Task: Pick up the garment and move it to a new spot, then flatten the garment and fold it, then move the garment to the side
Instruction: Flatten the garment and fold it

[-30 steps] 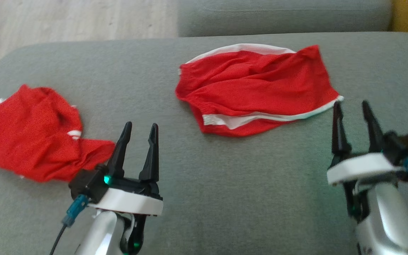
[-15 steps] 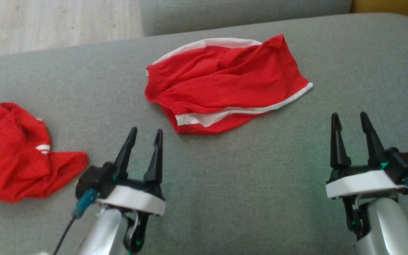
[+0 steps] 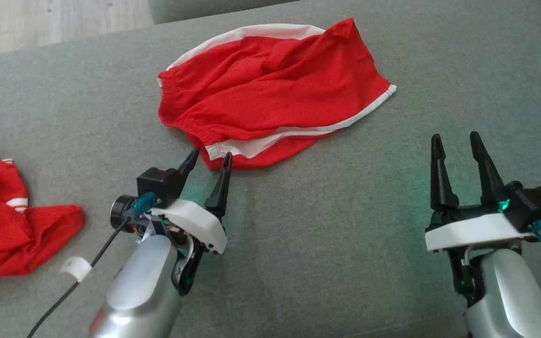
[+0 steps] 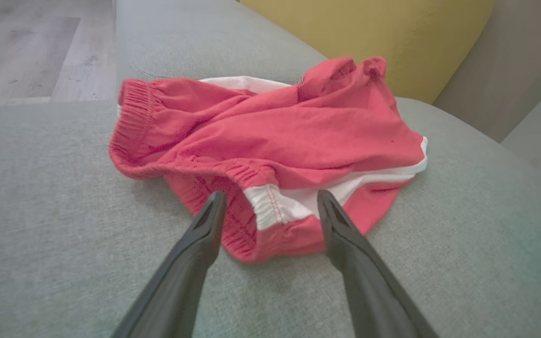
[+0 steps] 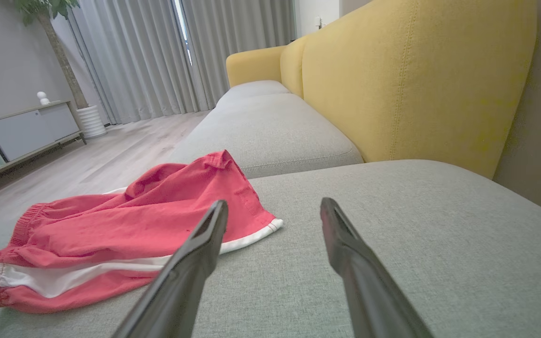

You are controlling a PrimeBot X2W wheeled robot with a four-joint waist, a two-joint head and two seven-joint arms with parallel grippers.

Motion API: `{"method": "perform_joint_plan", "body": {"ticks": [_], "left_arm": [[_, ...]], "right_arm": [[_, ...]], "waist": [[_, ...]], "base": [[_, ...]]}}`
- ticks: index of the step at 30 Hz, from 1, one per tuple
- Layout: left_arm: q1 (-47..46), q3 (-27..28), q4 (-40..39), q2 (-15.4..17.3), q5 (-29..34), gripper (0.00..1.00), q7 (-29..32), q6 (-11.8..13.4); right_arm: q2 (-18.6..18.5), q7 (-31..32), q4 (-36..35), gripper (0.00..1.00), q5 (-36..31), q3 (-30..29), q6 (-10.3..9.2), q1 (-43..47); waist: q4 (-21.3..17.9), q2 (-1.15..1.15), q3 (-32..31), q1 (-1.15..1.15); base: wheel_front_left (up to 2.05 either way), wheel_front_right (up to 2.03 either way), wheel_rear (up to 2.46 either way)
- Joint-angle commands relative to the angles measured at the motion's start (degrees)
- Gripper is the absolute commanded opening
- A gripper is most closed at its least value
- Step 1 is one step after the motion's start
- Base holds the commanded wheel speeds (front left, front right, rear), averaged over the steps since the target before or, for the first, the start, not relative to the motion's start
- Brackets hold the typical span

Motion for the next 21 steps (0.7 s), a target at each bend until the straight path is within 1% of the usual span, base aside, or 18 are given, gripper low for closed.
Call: {"method": "perform_joint_plan", "body": {"ticks": [1, 11, 12, 13, 14, 17, 21], "left_arm": [[-2.5, 1.4, -1.0, 0.4, 0.0, 1.0, 0.1, 0.3], [-5.1, 0.7, 2.6, 0.3, -1.2, 1.0, -0.9, 0.0], [-5.2, 0.5, 2.8, 0.3, -1.4, 0.5, -1.2, 0.0], [-5.4, 0.3, 2.9, 0.3, -1.6, 0.18, -1.5, 0.0], [-5.5, -0.3, 2.9, 0.3, -1.5, 0.0, -1.9, -0.1], [-5.9, -1.8, 3.2, 0.3, -0.5, 0.0, -3.1, -0.2], [-5.9, -2.4, 3.8, 0.4, -0.8, 0.0, -3.9, -0.4]], "right_arm": [[-0.1, -0.6, -2.0, 1.0, 0.5, 1.4, 0.42, -1.7], [-0.1, -0.6, -1.8, 1.0, 0.6, 1.9, 0.42, -1.9], [-0.1, -0.6, -1.7, 1.0, 0.7, 2.0, 0.42, -1.9], [-0.1, -0.6, -1.6, 1.0, 0.7, 2.2, 0.42, -1.9], [-0.1, -0.6, -1.6, 1.0, 0.8, 2.3, 0.42, -1.9], [-0.1, -0.6, -1.3, 1.0, 0.8, 2.3, 0.42, -2.0], [-0.1, -0.6, -1.1, 1.0, 0.5, 1.4, 0.42, -2.1]], "waist": [[-0.3, 0.0, 0.3, -0.01], [-0.8, 0.0, 1.0, -0.01], [-0.8, 0.0, 1.1, -0.01], [-0.8, 0.0, 1.1, -0.01], [-0.8, 0.0, 1.1, -0.01], [-0.6, 0.0, 1.0, -0.01], [0.1, 0.0, 0.9, -0.01]], "base": [[0.0, 0.0, 0.0], [0.0, 0.0, 0.0], [0.0, 0.0, 0.0], [0.0, 0.0, 0.0], [0.0, 0.0, 0.0], [0.0, 0.0, 0.0], [0.0, 0.0, 0.0]]}}
